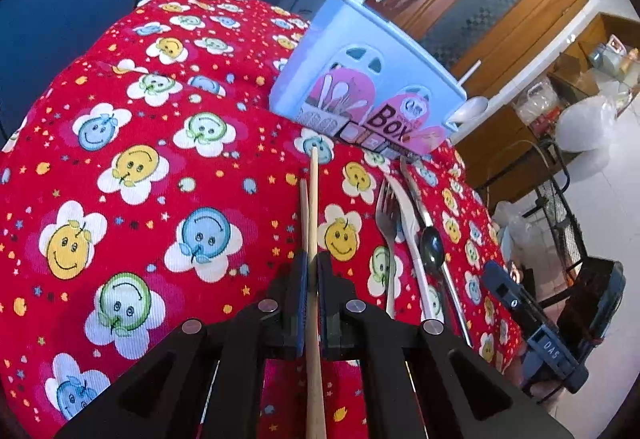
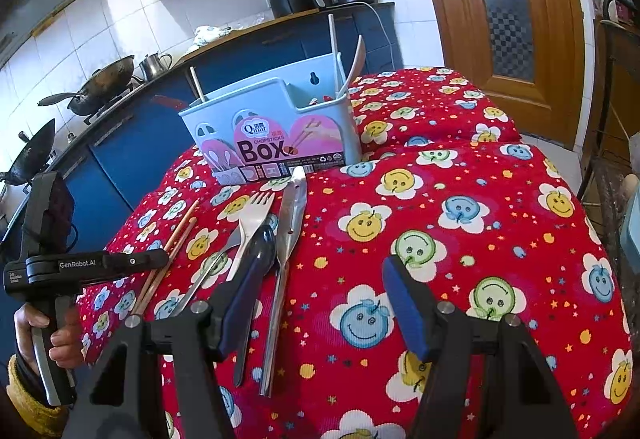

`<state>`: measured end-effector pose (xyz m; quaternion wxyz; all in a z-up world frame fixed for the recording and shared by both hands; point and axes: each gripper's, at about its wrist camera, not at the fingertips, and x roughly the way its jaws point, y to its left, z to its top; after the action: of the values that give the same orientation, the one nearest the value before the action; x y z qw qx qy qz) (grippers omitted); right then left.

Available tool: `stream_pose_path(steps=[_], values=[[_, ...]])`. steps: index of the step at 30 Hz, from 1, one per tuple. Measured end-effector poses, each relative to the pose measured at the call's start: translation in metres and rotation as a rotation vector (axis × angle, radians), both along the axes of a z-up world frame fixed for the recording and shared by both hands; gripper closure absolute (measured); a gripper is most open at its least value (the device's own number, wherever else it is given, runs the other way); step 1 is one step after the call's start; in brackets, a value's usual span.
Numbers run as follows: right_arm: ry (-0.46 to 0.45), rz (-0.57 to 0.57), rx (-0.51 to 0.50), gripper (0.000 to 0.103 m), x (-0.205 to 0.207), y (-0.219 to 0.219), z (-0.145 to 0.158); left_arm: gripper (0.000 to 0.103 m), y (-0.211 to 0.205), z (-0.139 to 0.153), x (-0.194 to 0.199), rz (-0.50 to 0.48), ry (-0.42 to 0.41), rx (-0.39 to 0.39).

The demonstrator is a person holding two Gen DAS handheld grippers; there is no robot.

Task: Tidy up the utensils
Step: 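Grasp a wooden chopstick with the left tool while the right tool reaches the steel knife, then hold the chopstick in the left tool while the right tool grasps the steel knife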

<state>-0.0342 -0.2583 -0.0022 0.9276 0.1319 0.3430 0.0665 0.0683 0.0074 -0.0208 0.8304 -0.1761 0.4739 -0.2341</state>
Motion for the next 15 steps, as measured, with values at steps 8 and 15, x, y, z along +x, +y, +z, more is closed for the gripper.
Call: stream_pose_path(steps=[8,15], values=[[0.003,-0.004,0.008,0.037,0.001,-0.002,-0.003,0.099,0.011,-0.003,0.004,0.066,0.012,0.039],[0.009,0.002,0.004,0.037,0.001,-0.001,-0.004,0.098,0.008,-0.004,0.009,0.038,0.036,0.117]])
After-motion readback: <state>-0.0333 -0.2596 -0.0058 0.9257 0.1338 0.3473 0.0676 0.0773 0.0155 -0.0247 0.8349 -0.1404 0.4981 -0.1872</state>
